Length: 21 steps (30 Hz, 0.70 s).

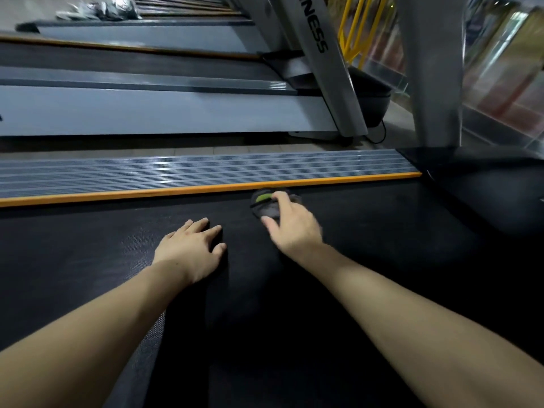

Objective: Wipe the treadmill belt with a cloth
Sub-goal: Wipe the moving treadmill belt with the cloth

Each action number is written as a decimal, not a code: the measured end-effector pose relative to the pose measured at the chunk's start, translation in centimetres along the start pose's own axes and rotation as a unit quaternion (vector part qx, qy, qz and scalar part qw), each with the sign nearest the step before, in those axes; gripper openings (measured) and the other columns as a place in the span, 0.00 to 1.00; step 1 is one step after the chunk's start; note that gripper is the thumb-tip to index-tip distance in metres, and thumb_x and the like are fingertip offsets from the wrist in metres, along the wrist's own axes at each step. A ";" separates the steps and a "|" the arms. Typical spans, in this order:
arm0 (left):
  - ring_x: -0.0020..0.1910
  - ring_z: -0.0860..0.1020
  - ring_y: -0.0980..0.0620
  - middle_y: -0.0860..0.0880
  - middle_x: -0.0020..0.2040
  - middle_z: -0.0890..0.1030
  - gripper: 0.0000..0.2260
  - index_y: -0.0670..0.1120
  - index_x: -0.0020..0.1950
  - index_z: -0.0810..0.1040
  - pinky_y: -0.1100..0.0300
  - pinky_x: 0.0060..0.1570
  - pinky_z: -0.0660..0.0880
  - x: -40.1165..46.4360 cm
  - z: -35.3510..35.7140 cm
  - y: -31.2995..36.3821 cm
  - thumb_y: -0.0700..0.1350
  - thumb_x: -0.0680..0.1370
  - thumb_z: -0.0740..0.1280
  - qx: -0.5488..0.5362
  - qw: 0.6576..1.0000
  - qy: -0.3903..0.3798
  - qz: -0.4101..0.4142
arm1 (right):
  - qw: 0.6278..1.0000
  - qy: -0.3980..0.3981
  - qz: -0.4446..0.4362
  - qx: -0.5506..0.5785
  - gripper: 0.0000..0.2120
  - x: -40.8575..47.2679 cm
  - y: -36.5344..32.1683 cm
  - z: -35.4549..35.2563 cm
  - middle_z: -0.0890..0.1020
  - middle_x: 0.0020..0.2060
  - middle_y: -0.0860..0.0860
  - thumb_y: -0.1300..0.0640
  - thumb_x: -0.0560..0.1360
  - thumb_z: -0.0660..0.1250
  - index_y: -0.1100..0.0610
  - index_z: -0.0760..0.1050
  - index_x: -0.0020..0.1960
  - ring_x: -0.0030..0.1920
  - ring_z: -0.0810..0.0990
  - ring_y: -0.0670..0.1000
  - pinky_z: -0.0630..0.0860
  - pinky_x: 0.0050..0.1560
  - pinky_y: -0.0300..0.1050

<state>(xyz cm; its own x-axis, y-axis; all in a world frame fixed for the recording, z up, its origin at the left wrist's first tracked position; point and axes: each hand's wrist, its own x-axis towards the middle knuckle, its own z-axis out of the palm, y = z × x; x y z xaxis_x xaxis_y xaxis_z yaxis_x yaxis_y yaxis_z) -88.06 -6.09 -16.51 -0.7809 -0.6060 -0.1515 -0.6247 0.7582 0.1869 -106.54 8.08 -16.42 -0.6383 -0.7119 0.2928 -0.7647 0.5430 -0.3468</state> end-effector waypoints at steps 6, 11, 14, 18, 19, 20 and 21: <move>0.81 0.53 0.50 0.55 0.82 0.58 0.24 0.62 0.78 0.62 0.49 0.77 0.55 -0.4 1.1 -0.1 0.62 0.82 0.50 -0.007 0.999 0.045 -0.003 | 0.999 -0.031 -0.008 -0.002 0.18 1.0 2.8 -0.4 0.76 0.70 0.46 0.42 0.81 0.60 0.45 0.76 0.68 0.72 0.70 0.49 0.60 0.75 0.51; 0.80 0.57 0.51 0.56 0.80 0.62 0.29 0.62 0.77 0.64 0.48 0.75 0.57 -1.2 3.1 -0.2 0.64 0.78 0.43 0.017 0.993 0.117 -0.007 | 0.998 -0.034 0.046 0.029 0.20 -0.1 1.2 2.1 0.68 0.75 0.47 0.43 0.79 0.63 0.43 0.72 0.70 0.76 0.64 0.51 0.63 0.73 0.53; 0.80 0.59 0.52 0.56 0.79 0.65 0.31 0.62 0.76 0.67 0.48 0.74 0.57 -1.1 3.3 -0.3 0.64 0.76 0.42 0.005 0.991 0.135 -0.007 | 0.994 0.024 0.095 0.037 0.18 0.7 -0.5 3.3 0.74 0.71 0.46 0.47 0.79 0.65 0.44 0.75 0.69 0.71 0.72 0.51 0.68 0.68 0.49; 0.79 0.62 0.51 0.55 0.77 0.68 0.30 0.61 0.74 0.71 0.48 0.73 0.60 -1.2 3.3 -0.3 0.63 0.76 0.44 0.003 0.987 0.158 -0.008 | 0.996 0.053 0.015 0.072 0.15 0.6 -4.1 5.1 0.80 0.65 0.49 0.52 0.77 0.69 0.46 0.80 0.63 0.64 0.78 0.53 0.76 0.62 0.49; 0.79 0.62 0.51 0.55 0.77 0.69 0.30 0.60 0.74 0.72 0.48 0.73 0.61 -1.2 3.3 -0.4 0.62 0.76 0.45 -0.001 0.987 0.161 -0.006 | 0.996 0.045 -0.015 0.070 0.13 0.4 -4.4 5.3 0.80 0.63 0.50 0.53 0.76 0.69 0.47 0.82 0.61 0.61 0.79 0.54 0.77 0.59 0.50; 0.78 0.63 0.51 0.55 0.76 0.70 0.29 0.60 0.73 0.73 0.48 0.73 0.61 -1.3 3.3 -0.4 0.61 0.76 0.46 -0.005 0.987 0.162 -0.003 | 0.996 0.039 -0.046 0.061 0.11 0.4 -4.1 5.3 0.81 0.60 0.50 0.54 0.76 0.68 0.47 0.82 0.58 0.59 0.80 0.55 0.79 0.56 0.51; 0.78 0.64 0.51 0.55 0.76 0.71 0.28 0.60 0.73 0.73 0.48 0.73 0.62 -1.3 3.4 -0.5 0.61 0.76 0.46 -0.004 0.987 0.163 -0.001 | 0.996 0.035 -0.074 0.047 0.10 0.5 -3.1 4.8 0.81 0.58 0.49 0.54 0.76 0.67 0.47 0.82 0.55 0.57 0.81 0.55 0.80 0.52 0.52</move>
<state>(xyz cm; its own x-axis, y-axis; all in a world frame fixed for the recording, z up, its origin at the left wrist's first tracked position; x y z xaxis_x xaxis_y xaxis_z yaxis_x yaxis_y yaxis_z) -86.77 -4.85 -19.65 -0.7375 -0.6542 0.1676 -0.6255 0.7553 0.1958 -104.02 3.86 -19.50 -0.5256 -0.7472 0.4068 -0.8419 0.3879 -0.3752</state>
